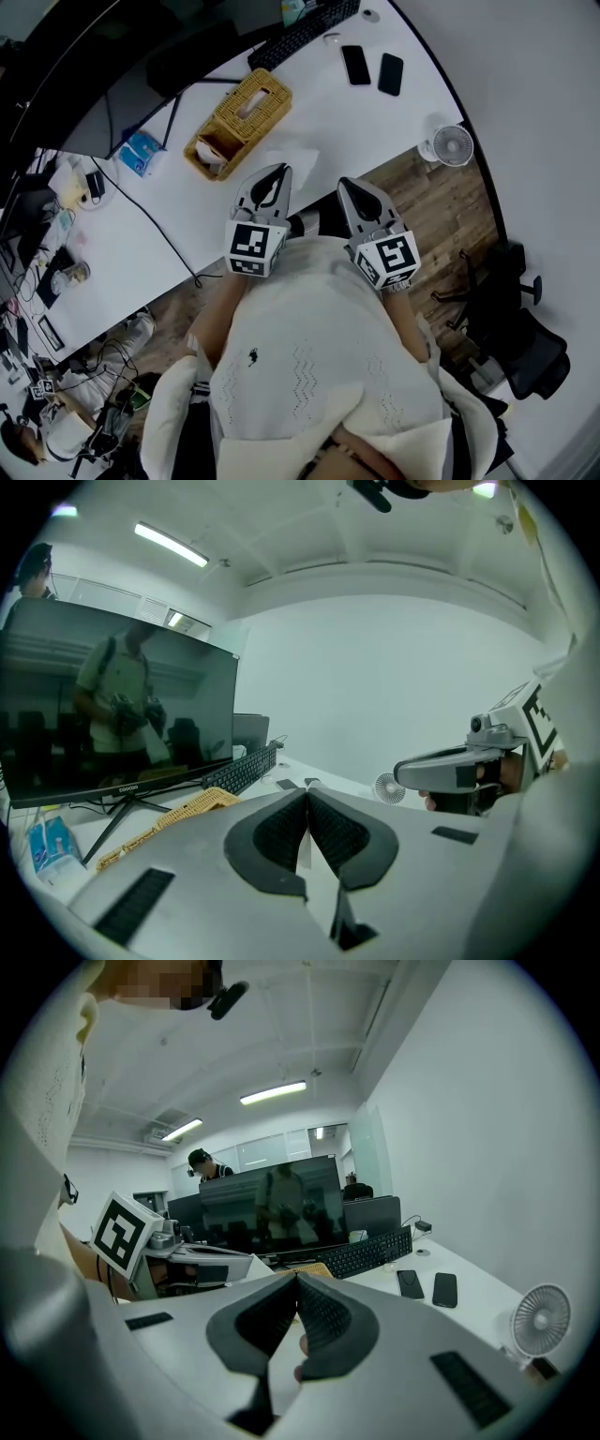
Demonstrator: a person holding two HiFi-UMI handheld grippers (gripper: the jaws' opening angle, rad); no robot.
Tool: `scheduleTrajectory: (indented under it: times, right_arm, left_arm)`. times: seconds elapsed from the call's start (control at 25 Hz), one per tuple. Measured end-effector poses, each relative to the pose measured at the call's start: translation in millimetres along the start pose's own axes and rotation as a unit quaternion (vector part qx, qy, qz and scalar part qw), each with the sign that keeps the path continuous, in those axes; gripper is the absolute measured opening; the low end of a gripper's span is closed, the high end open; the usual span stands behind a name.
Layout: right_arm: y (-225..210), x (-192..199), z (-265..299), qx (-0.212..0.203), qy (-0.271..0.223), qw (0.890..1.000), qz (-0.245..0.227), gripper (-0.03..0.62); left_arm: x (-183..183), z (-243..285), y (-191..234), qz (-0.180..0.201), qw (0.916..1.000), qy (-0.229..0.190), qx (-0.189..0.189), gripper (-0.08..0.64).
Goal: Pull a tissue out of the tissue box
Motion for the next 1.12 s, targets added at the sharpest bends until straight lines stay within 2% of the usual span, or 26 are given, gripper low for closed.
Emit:
scheduleTrajectory:
  times: [0.2, 0.68, 1.12]
  right_arm:
    - [-5.2, -13.5, -0.8, 0.008, -0.020, 1.000, 0.005, 0.002]
    - [-6.6, -53.7, -17.8, 0.021, -0.072, 0.997, -0.025, 0.002]
    - [-0.8, -78.9, -32.4, 0.003, -0.101, 0.994, -0.051, 0.001]
  left_arm:
    - [-15.1, 0.6, 2.4, -0.004, 0.9999, -0.017, 0.001, 0.015]
    - [-53.6, -11.6, 6.5, 0.007, 0.9973, -0.072, -0.011, 0.014]
    - [-79.5, -36.6, 13.0, -0.002, 0.9922, -0.122, -0.027, 0.015]
Point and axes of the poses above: the fingertips, and each gripper's own axes: z forward along the fingers, y to its left, x out of its underside, the point moved 8 cm from there along -z, backward along the fingers, and after that the axes turned 5 degrees about -y, right-handed, at the moved point
